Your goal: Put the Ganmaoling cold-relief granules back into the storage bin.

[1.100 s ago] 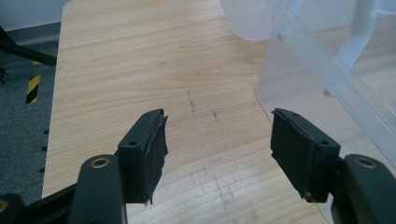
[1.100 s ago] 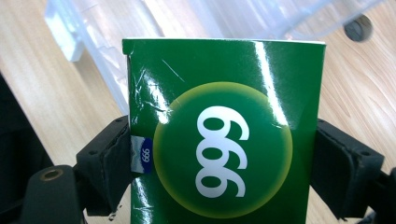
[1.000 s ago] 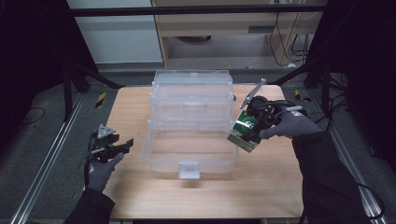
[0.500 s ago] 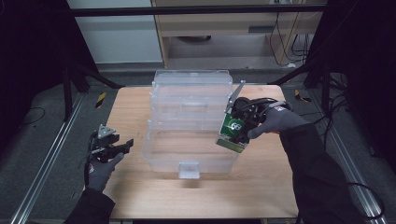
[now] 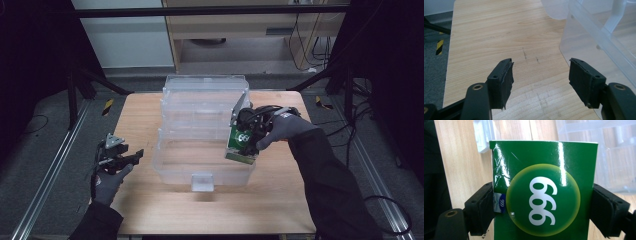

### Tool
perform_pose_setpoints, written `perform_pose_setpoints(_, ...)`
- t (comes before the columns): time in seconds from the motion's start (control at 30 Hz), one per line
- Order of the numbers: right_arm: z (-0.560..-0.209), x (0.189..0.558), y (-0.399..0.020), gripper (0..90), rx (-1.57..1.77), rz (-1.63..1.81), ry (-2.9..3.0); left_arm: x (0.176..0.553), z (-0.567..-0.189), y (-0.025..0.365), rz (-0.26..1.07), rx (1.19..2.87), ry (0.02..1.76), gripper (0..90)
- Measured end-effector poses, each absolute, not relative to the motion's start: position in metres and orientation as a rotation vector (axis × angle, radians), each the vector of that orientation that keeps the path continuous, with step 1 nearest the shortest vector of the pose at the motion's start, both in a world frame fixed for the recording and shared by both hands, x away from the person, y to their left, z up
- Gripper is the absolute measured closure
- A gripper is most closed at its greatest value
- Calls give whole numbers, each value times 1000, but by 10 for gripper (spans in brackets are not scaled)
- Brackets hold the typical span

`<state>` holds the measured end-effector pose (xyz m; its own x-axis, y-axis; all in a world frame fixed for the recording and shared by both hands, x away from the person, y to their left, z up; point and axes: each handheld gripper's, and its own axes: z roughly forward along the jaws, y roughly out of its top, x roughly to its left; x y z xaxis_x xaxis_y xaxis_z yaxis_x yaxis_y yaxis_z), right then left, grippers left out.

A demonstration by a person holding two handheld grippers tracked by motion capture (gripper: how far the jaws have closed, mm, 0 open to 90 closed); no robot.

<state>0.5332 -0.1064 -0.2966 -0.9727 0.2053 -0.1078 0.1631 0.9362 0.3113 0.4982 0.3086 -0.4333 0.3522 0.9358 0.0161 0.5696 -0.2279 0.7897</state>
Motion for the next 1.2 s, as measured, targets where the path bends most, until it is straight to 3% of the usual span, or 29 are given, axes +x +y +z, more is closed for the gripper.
perform_pose_setpoints(1.2,-338,539,-85,173,84,309,3041,499,-435,309,655,1917,1317,352)
